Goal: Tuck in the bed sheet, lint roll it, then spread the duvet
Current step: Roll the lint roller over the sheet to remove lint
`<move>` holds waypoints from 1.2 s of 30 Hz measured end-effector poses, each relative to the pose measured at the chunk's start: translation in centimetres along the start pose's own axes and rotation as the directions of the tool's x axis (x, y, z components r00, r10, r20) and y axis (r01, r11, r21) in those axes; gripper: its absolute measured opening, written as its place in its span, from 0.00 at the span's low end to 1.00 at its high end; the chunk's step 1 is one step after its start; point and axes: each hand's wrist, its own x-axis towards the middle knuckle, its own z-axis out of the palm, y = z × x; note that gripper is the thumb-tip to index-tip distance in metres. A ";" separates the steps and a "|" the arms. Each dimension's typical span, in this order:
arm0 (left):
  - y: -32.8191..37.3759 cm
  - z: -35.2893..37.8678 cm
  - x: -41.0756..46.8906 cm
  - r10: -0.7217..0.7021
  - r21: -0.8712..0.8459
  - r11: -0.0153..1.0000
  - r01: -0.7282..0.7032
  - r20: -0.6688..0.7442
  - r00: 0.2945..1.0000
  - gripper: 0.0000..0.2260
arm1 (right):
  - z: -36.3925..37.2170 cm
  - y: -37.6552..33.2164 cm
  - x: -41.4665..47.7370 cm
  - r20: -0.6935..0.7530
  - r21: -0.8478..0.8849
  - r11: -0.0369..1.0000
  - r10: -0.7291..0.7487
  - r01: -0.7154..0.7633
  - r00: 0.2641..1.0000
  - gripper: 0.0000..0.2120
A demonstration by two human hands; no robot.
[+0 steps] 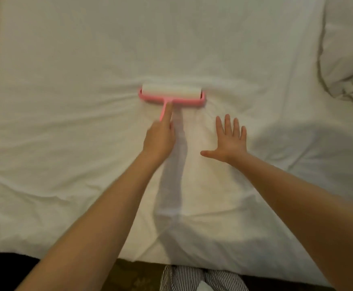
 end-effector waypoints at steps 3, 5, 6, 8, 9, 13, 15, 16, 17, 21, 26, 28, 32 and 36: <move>2.8 -1.4 5.0 -0.030 -0.006 1.000 0.030 0.011 1.000 0.26 | -0.2 -0.2 1.2 0.000 0.040 0.999 -0.026 0.026 1.000 0.54; 2.6 -0.8 3.7 -0.041 -0.014 0.999 0.041 0.032 0.999 0.26 | 0.4 -0.2 1.1 -0.019 0.035 0.999 -0.028 0.028 0.999 0.52; 1.9 -0.2 1.5 -0.043 -0.023 0.999 0.044 0.041 0.998 0.27 | 0.7 -0.2 0.7 -0.022 0.025 0.999 -0.034 0.035 0.999 0.51; 0.2 1.4 -4.9 -0.060 -0.072 0.995 0.064 0.059 0.996 0.27 | 1.9 0.1 -0.7 -0.020 0.021 0.997 -0.070 0.071 0.997 0.46; -0.6 2.0 -8.4 -0.081 -0.086 0.992 0.089 0.090 0.993 0.28 | 2.5 0.3 -1.7 -0.014 0.033 0.995 -0.095 0.095 0.995 0.44; -2.2 3.2 -20.4 -0.174 -0.015 0.983 0.182 0.231 0.957 0.30 | 5.7 0.7 -5.7 0.042 -0.004 0.990 -0.141 0.141 0.989 0.41; -2.6 3.3 -21.8 -0.177 -0.023 0.982 0.188 0.236 0.955 0.29 | 7.1 0.5 -7.0 0.048 0.014 0.991 -0.132 0.131 0.990 0.40; -2.8 3.4 -21.1 -0.151 -0.037 0.986 0.162 0.209 0.966 0.29 | 7.6 0.3 -7.4 0.045 0.028 0.991 -0.129 0.128 0.991 0.39; -2.9 3.5 -19.7 -0.120 -0.049 0.990 0.130 0.167 0.979 0.29 | 7.8 0.1 -7.6 0.038 0.041 0.991 -0.126 0.125 0.991 0.39; -1.5 3.3 -12.8 -0.089 -0.068 0.994 0.090 0.026 0.996 0.28 | 8.7 -0.7 -8.3 0.004 0.058 0.992 -0.114 0.114 0.993 0.37; 0.6 2.8 -12.0 -0.116 -0.071 0.991 0.115 -0.012 0.993 0.27 | 11.0 -0.6 -11.7 0.027 0.060 0.986 -0.159 0.158 0.987 0.35; -0.1 3.8 -14.9 -0.129 -0.084 0.988 0.128 -0.001 0.992 0.27 | 12.2 -0.7 -13.2 0.059 0.065 0.986 -0.160 0.156 0.985 0.35; -3.3 7.0 -25.1 -0.146 -0.120 0.981 0.153 0.067 0.987 0.28 | 14.1 -1.4 -15.3 0.065 0.082 0.987 -0.140 0.135 0.988 0.36; -5.0 7.6 -32.5 -0.142 -0.134 0.977 0.163 0.152 0.978 0.30 | 16.5 -2.1 -17.7 0.036 0.128 0.989 -0.086 0.081 0.996 0.36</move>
